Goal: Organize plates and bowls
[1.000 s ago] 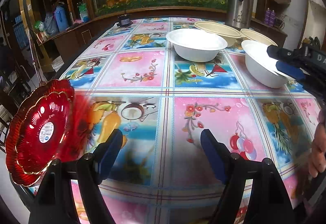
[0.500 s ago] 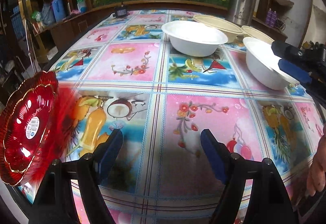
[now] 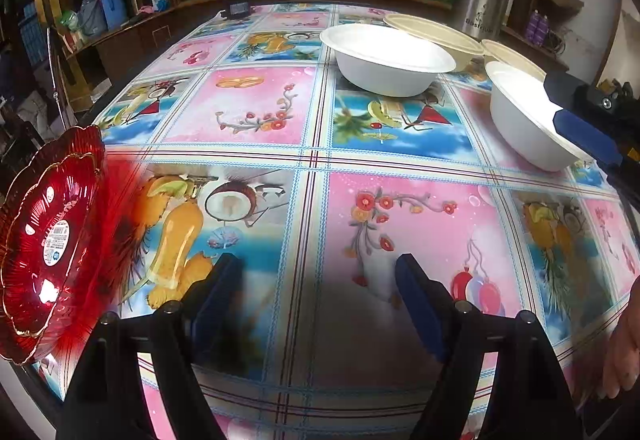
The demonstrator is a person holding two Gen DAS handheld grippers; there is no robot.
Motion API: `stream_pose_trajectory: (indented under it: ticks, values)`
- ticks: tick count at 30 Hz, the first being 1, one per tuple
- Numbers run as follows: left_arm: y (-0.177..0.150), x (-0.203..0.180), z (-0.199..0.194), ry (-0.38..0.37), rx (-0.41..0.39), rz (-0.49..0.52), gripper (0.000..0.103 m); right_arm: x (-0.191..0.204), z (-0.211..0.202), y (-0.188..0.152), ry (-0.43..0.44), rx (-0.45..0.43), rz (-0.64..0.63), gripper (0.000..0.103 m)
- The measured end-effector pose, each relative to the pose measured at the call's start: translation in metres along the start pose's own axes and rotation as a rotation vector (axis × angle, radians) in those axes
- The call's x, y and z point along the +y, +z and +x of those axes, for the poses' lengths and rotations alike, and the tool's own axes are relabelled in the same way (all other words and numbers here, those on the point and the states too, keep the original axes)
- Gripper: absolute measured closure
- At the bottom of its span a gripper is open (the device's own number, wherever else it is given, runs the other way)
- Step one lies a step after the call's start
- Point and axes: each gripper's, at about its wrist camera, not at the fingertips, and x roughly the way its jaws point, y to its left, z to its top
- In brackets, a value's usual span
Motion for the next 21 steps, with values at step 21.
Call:
stream_pose_trajectory:
  ticks: [21]
  values:
    - [0.0004,-0.002,0.0023,-0.003,0.006,0.01,0.018,-0.0014,0.004,-0.0021,-0.006,0.016,-0.001,0.057]
